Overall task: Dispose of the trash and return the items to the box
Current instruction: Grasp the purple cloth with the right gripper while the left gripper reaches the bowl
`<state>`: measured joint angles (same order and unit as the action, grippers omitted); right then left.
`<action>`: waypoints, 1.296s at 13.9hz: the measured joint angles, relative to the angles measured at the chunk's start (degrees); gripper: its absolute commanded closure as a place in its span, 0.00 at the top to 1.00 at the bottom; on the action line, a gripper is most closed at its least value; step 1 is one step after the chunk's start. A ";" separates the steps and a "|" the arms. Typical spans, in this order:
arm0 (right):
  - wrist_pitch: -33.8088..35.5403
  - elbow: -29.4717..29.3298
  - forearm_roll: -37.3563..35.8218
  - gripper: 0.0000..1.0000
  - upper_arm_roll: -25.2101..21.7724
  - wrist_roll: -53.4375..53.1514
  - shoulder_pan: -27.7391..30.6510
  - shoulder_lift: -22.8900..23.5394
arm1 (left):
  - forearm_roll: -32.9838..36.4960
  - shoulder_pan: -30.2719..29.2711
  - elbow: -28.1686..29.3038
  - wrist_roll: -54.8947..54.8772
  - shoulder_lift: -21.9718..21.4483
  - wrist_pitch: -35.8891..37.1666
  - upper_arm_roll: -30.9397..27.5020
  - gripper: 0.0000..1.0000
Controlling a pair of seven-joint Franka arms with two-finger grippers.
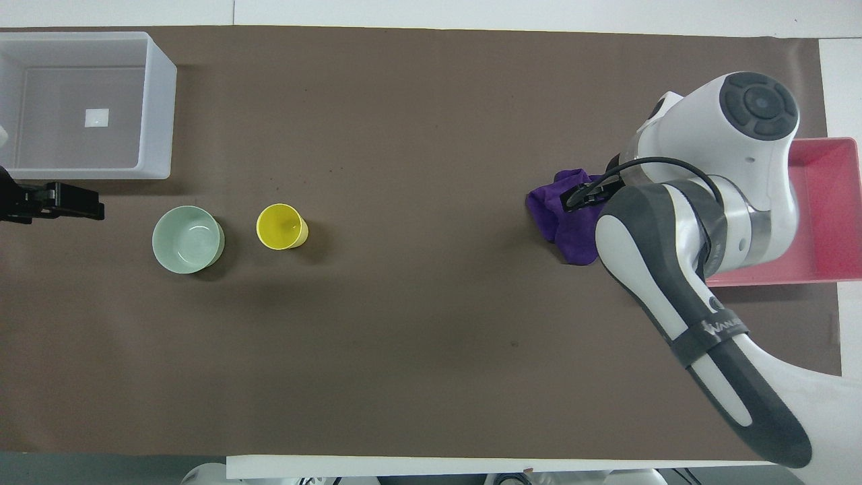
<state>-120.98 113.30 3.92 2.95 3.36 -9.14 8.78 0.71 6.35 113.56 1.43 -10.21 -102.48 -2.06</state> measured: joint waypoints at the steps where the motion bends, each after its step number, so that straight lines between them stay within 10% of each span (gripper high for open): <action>1: -3.10 1.22 0.00 0.99 0.00 -0.24 -0.19 1.24 | 0.00 -0.01 2.65 0.05 -0.67 -1.43 0.00 1.00; 4: -11.05 2.47 0.00 0.92 0.00 -0.35 -0.38 6.06 | -0.02 -0.02 8.35 0.36 -0.97 -7.26 -0.01 1.00; 5: -12.84 2.48 0.00 0.79 0.00 -0.35 -0.38 7.87 | -0.03 -0.02 9.46 0.65 -0.96 -8.37 -0.01 1.00; 7: -13.77 2.49 0.00 0.21 -0.02 -0.35 -0.37 10.11 | -0.04 -0.03 10.58 1.79 -0.96 -9.81 -0.01 1.00; 9: -13.70 2.36 0.00 0.05 -0.10 -0.35 -0.25 10.11 | -0.04 -0.03 10.70 2.01 -0.94 -10.13 -0.01 1.00; 18: -4.61 -0.84 -0.03 0.00 -0.68 -0.43 3.06 3.28 | -0.05 0.10 14.35 4.32 -0.20 -14.81 0.01 1.00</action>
<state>-125.59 112.46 3.89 2.27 2.92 -6.08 12.06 0.66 6.45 127.91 5.75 -10.42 -117.28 -2.05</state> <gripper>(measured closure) 0.877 0.000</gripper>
